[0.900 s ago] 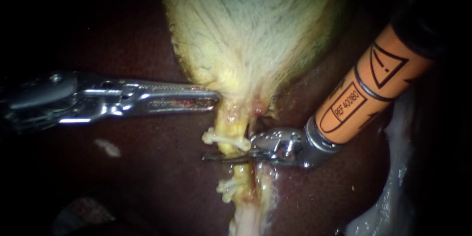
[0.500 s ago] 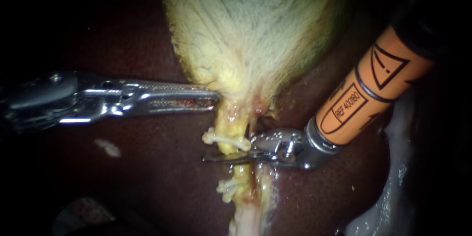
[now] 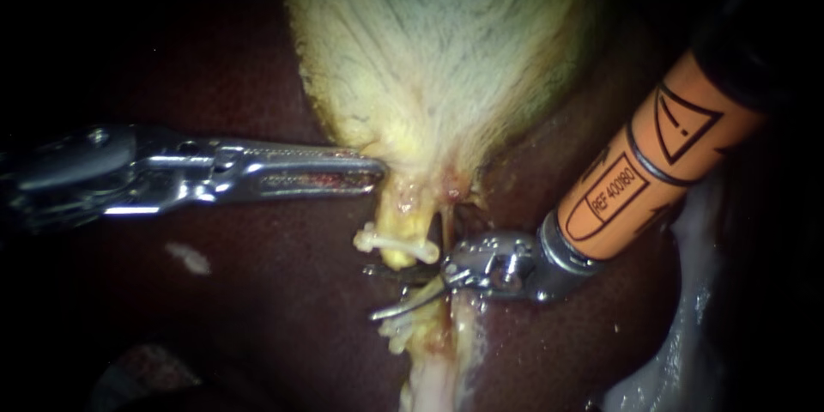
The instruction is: Go back from the cut left tube
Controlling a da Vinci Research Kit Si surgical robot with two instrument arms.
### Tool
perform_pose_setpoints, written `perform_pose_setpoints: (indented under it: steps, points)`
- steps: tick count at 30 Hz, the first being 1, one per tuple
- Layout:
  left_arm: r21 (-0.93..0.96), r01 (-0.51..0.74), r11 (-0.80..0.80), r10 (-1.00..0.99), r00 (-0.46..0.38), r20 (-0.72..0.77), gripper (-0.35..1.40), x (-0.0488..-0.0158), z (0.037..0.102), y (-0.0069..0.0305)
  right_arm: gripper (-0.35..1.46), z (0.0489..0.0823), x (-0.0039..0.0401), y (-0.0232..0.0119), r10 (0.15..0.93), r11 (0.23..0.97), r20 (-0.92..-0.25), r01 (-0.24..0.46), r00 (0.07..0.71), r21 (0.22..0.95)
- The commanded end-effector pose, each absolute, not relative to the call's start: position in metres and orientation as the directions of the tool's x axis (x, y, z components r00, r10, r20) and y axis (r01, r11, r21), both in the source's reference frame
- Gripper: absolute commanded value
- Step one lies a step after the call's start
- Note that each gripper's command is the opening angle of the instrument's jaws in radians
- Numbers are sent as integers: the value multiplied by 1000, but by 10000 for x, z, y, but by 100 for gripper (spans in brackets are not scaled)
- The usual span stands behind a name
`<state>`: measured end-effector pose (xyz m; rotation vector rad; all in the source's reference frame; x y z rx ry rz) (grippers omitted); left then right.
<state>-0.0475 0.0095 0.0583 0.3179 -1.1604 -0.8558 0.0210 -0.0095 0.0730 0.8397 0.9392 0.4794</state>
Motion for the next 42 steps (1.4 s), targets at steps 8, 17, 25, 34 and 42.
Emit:
perform_pose_setpoints:
  steps: [8, 17, 25, 34, 42]
  points:
    - [627, 424, 654, -730, 136, 669, -35, -475, 583, 95, 113, 727, 211, -110, 659, 624, -537, 15, 527, 781]
    - [626, 424, 654, -730, 136, 670, -35, -474, 583, 94, 133, 703, 178, -134, 508, 770, -697, 95, 505, 630]
    - [626, 423, 655, -729, 137, 670, -35, -474, 585, 94, 138, 689, 115, -91, 339, 886, -813, 129, 474, 445]
    - [626, 423, 655, -729, 137, 670, -35, -473, 585, 94, 143, 663, 74, -29, 173, 973, -862, 56, 477, 226]
    - [626, 424, 655, -729, 137, 671, -35, -474, 585, 93, 143, 660, 65, -25, 75, 991, -865, 61, 497, 121]
